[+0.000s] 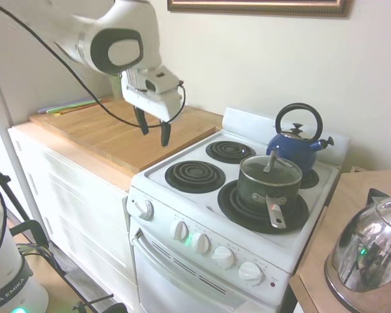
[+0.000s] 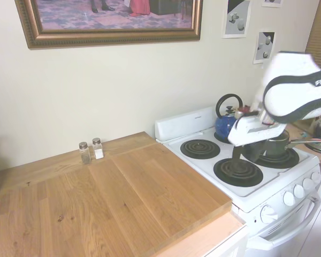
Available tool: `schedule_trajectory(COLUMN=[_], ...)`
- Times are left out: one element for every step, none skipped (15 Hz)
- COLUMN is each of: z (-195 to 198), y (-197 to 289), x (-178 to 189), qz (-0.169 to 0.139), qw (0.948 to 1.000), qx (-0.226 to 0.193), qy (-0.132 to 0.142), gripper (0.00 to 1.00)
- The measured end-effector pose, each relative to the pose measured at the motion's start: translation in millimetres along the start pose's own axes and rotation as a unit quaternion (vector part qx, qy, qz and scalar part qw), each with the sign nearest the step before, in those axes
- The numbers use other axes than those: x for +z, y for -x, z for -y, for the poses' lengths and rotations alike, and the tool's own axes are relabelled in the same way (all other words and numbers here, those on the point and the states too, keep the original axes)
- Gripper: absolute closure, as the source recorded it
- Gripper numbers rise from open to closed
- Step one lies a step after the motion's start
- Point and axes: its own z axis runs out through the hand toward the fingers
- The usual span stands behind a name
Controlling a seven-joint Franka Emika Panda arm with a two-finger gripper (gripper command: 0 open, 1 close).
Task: Uncover the lid of the pot
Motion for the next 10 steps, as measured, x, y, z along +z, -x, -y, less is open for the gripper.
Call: schedule_trajectory(z=[-15, -28, -41, -53, -65, -76, -82, -88, -94, -99], y=[-14, -32, -55, -76, -98, -121, -143, -165, -190, -212], x=[-18, -38, -56, -70, -77, -78, -75, -71, -66, -64], qz=[-0.005, -0.011, -0.015, -0.019, -0.022, -0.025, -0.026, -0.027, -0.031, -0.034], qw=[0.9999, 0.9995, 0.9986, 0.9976, 0.9966, 0.9960, 0.9959, 0.9965, 0.9974, 0.9982], qx=[0.009, 0.021, 0.034, 0.044, 0.055, 0.064, 0.068, 0.064, 0.054, 0.041], qy=[-0.010, -0.022, -0.037, -0.049, -0.057, -0.058, -0.054, -0.047, -0.037, -0.027], gripper=[0.00, 0.00, 0.00, 0.00, 0.00, 0.00, 0.00, 0.00, 0.00, 0.00])
